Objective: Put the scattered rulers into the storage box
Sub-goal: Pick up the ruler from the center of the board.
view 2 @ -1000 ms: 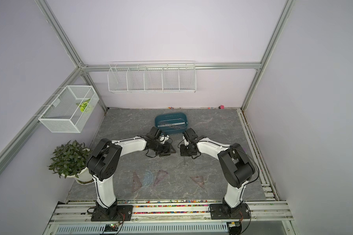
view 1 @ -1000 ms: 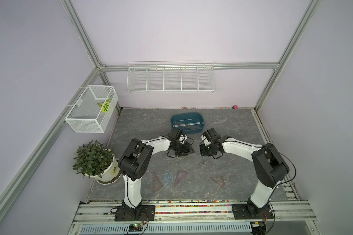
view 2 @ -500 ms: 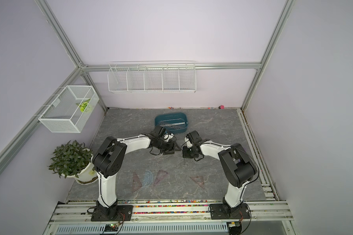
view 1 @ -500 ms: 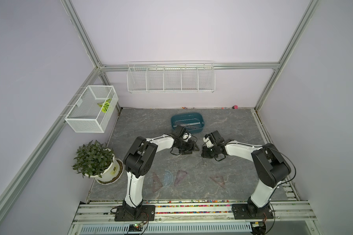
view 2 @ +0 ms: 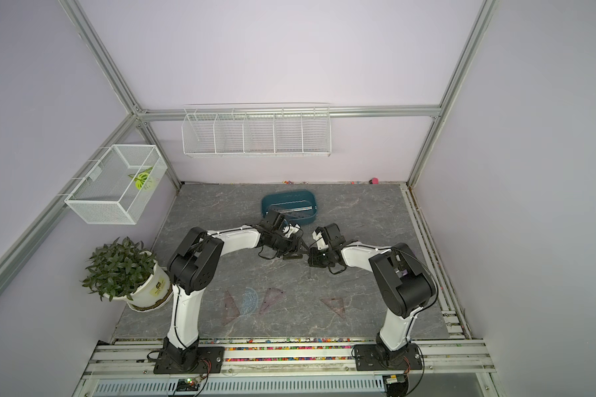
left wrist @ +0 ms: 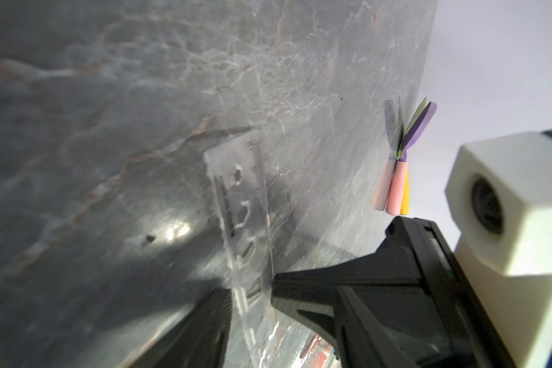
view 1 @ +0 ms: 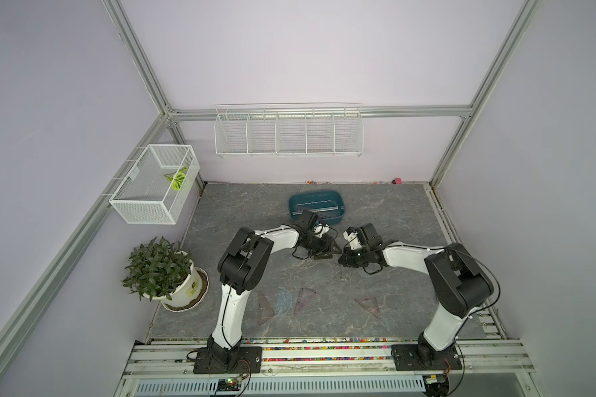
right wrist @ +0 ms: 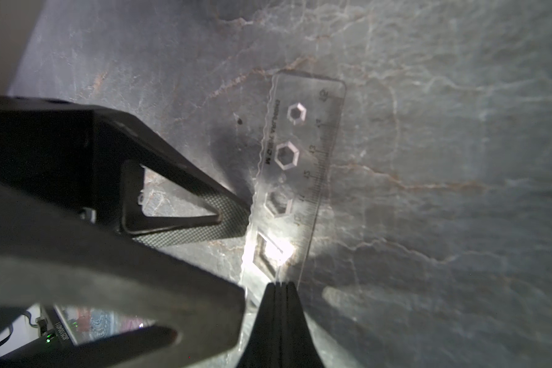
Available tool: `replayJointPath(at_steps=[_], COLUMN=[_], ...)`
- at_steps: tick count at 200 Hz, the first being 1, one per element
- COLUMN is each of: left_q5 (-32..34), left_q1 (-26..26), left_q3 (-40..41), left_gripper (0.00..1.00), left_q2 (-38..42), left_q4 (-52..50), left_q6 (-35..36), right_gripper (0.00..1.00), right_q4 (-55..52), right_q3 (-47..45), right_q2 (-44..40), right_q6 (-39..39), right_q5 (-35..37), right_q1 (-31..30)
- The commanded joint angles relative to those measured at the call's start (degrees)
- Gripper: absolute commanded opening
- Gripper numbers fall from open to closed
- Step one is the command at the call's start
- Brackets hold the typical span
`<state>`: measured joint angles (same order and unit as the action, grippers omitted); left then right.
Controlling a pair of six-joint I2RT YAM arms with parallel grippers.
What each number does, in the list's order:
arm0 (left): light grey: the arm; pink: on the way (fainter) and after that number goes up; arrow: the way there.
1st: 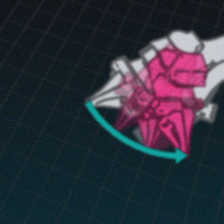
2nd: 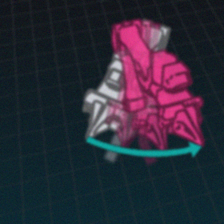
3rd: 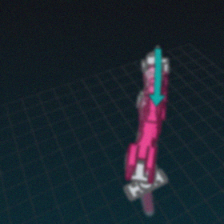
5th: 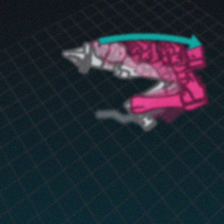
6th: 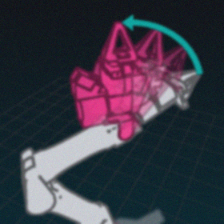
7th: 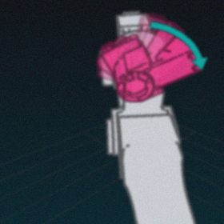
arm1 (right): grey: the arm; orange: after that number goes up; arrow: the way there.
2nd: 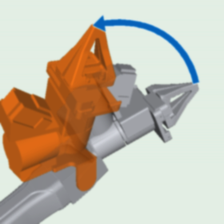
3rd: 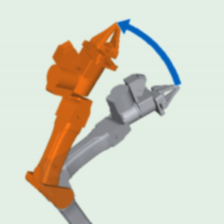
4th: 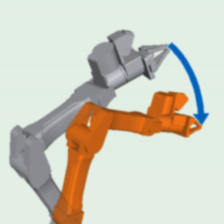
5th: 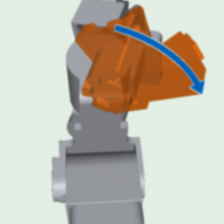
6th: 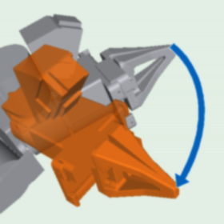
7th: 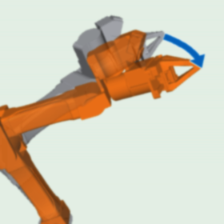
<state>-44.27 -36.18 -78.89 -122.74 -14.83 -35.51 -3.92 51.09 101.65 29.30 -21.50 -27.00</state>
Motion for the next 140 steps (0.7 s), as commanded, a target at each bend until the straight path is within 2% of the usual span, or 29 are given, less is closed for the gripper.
replayJointPath(at_steps=[1,55,102,140], left_q5=[3.27,1.57,1.09,1.88], left_q1=[-0.99,-1.61,-2.47,-2.55], left_q3=[1.29,2.57,2.31,2.01], left_gripper=[0.55,0.47,0.22,0.07], left_q2=[-4.63,-4.00,-3.99,-3.79], left_q4=[-4.06,-1.65,-1.82,-2.93], left_q6=[0.20,-0.54,-0.05,0.32], right_gripper=[0.03,0.02,0.01,0.00], right_q4=[-2.59,0.38,2.16,1.95], right_q3=[-3.01,-3.81,-4.24,-4.64], right_q2=[2.86,5.43,6.99,5.76], right_q6=[0.27,0.87,1.23,1.19], right_q5=[2.08,1.02,0.23,-0.42], right_q1=[0.38,1.17,1.78,2.10])
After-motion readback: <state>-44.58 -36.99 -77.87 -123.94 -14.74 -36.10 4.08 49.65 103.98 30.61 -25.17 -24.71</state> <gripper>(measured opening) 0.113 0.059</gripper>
